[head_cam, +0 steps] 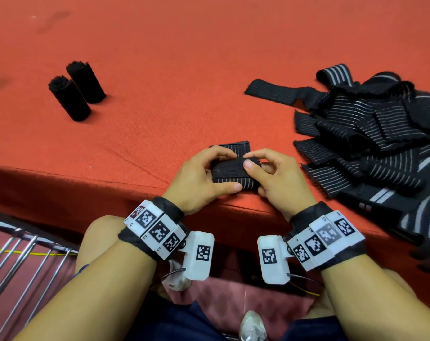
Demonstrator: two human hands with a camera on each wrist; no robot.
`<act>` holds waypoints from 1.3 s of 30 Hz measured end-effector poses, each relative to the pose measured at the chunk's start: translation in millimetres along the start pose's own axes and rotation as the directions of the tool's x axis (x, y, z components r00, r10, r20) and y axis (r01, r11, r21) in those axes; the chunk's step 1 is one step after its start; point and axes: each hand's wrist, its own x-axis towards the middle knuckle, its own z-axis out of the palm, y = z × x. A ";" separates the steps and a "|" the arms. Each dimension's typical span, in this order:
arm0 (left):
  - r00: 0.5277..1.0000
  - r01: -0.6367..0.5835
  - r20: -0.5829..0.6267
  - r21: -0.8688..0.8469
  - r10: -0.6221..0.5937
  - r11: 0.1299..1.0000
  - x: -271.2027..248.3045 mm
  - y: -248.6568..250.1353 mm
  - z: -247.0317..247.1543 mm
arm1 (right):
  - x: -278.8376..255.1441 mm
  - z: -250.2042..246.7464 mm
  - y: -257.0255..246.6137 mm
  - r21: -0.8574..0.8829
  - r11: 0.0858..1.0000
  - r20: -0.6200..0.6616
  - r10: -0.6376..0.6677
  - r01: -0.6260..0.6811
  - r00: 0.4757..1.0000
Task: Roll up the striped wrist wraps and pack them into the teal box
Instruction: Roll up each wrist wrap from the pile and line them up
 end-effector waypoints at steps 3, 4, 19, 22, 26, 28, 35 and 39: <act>0.999 0.027 -0.021 0.017 -0.026 1.000 2.4 1.9 -1.1 | -3.5 -1.5 -2.3 -0.044 0.996 0.015 -0.071 0.072 0.997; 0.999 0.037 -0.039 0.032 -0.036 0.999 3.3 2.4 -1.0 | -5.6 -3.2 -2.9 -0.031 0.997 0.032 -0.075 0.076 0.997; 0.995 -0.061 -0.079 0.107 0.069 0.992 -1.5 -0.2 0.9 | 1.2 3.2 -0.9 -0.049 0.998 -0.023 -0.039 0.038 0.999; 0.996 -0.042 -0.072 0.123 0.051 0.991 0.6 0.1 0.5 | 2.5 5.0 0.5 -0.109 0.993 -0.036 -0.041 0.037 0.999; 0.996 0.000 -0.091 0.141 0.013 0.990 3.4 0.5 0.8 | -2.8 2.4 0.0 -0.167 0.983 -0.023 -0.086 0.081 0.996; 0.995 0.029 -0.099 0.157 -0.013 0.987 5.2 0.5 1.9 | -4.4 -0.3 1.2 -0.076 0.994 0.009 -0.082 0.083 0.997; 0.988 0.089 -0.137 0.117 -0.073 0.989 9.9 0.5 2.6 | -4.7 -1.1 4.8 -0.086 0.980 0.043 -0.176 0.179 0.983; 0.992 0.065 -0.116 0.108 -0.053 0.992 6.0 0.9 2.2 | -0.3 -1.2 5.9 -0.076 0.990 0.021 -0.120 0.121 0.993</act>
